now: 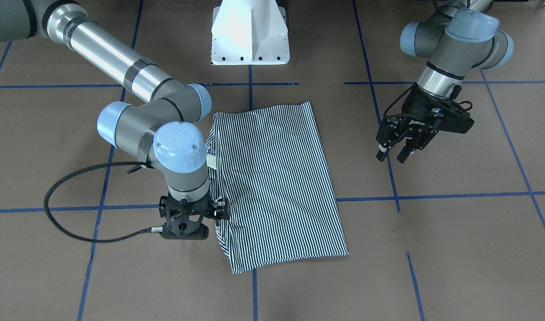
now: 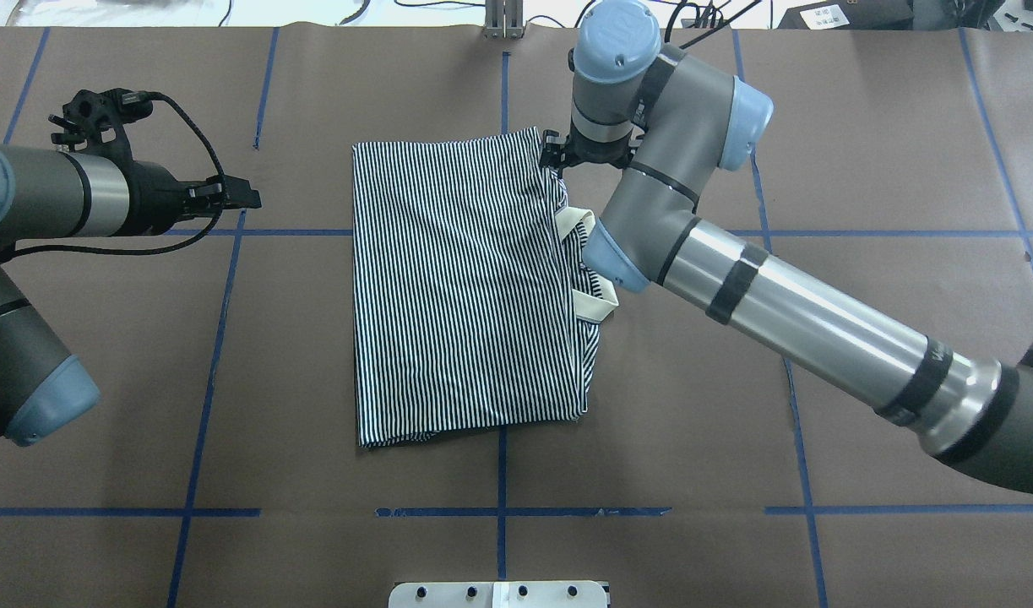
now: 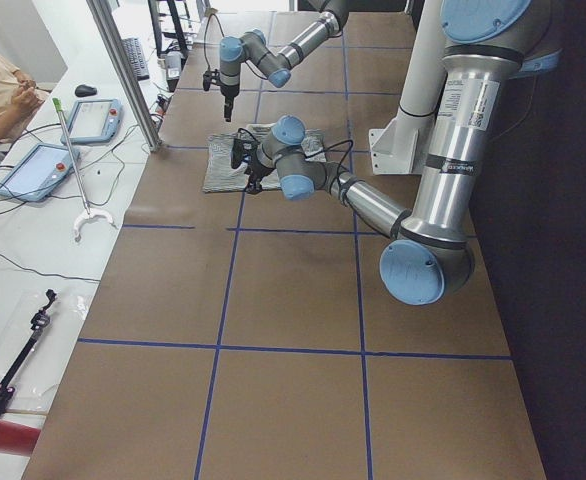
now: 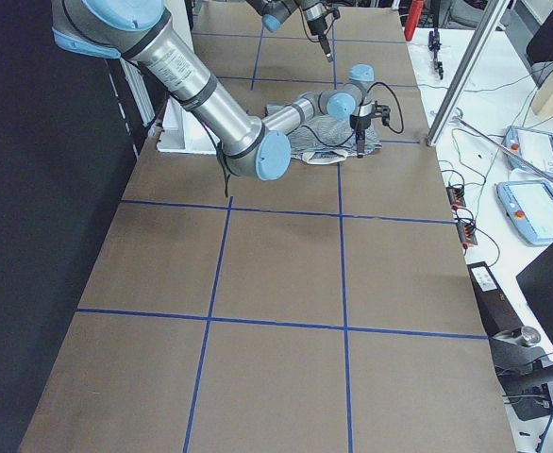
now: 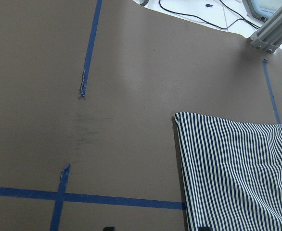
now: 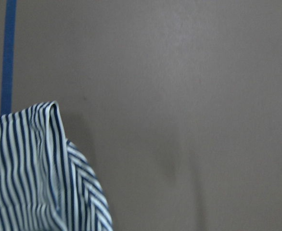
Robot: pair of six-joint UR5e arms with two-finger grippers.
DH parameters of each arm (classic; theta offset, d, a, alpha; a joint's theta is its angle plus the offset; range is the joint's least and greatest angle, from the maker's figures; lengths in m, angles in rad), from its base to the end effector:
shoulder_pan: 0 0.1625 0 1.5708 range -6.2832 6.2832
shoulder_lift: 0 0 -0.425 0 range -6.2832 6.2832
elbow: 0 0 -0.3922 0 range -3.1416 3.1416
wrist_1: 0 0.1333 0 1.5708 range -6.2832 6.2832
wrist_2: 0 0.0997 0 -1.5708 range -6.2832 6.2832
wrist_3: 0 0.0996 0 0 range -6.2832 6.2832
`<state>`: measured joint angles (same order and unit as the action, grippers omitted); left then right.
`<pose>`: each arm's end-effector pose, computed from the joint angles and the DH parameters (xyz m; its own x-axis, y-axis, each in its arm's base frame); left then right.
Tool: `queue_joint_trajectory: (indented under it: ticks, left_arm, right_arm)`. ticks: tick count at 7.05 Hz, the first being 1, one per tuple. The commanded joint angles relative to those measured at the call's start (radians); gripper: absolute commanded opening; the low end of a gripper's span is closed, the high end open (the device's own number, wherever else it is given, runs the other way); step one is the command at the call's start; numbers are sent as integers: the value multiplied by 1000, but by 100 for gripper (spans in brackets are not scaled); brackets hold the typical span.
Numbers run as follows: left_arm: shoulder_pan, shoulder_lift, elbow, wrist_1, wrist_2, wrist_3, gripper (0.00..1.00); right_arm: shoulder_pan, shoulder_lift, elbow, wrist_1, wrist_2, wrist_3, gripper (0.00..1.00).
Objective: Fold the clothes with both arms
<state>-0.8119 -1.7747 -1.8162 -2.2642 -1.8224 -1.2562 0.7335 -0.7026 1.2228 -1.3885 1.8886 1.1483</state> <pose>0.3125 -0.4872 0.3577 0.4409 -0.0294 -0.8971 0.4317 0.8832 0.1832 -0.5273 -0.6127 0.2500 0.7164 0.1213 0.6871 -0.2108 0.9764 0.0474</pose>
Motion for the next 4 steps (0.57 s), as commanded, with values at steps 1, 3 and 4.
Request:
queue_joint_trajectory:
  ticks: [1, 3, 4]
  left_arm:
    - [0, -2, 0, -1, -8, 1, 66]
    - [0, 0, 0, -1, -8, 1, 66]
    - [0, 0, -2, 0, -9, 1, 66]
  right_arm:
    - [-157, -191, 331, -1, -152, 378, 100]
    - [-247, -305, 510, -12, -190, 666, 91]
    - [-303, -328, 524, -12, -235, 744, 78]
